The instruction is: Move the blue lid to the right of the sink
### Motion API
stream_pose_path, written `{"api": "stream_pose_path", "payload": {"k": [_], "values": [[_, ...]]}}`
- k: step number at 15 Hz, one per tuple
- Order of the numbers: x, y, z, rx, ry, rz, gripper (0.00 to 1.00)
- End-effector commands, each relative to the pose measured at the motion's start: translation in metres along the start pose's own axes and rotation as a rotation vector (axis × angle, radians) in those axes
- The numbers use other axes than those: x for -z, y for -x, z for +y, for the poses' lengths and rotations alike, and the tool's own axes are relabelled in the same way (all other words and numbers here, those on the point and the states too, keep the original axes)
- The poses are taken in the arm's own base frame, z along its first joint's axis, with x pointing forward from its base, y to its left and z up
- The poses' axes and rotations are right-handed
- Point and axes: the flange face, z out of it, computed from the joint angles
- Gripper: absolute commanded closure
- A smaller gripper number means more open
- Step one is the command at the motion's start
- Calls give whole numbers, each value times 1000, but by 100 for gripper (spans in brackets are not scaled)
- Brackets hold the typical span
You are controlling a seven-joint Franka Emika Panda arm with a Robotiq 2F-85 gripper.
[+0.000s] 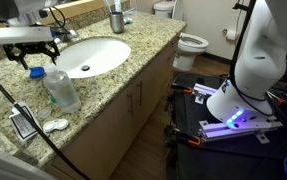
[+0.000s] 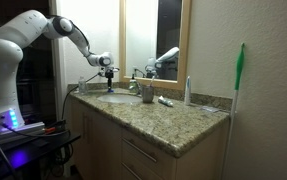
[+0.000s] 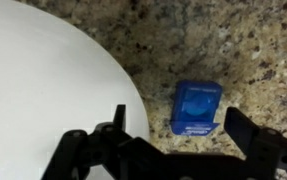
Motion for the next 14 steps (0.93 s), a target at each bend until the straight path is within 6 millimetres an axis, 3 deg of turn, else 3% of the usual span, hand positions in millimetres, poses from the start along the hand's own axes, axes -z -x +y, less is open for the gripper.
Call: {"api": "stream_pose_path", "payload": {"k": [1,9,14], "values": [[4,-3,-1,-4,-4,7,0],[2,-13,-8,-32,-36,29,0],[7,-8,-5,-19,-22,17,0]]}}
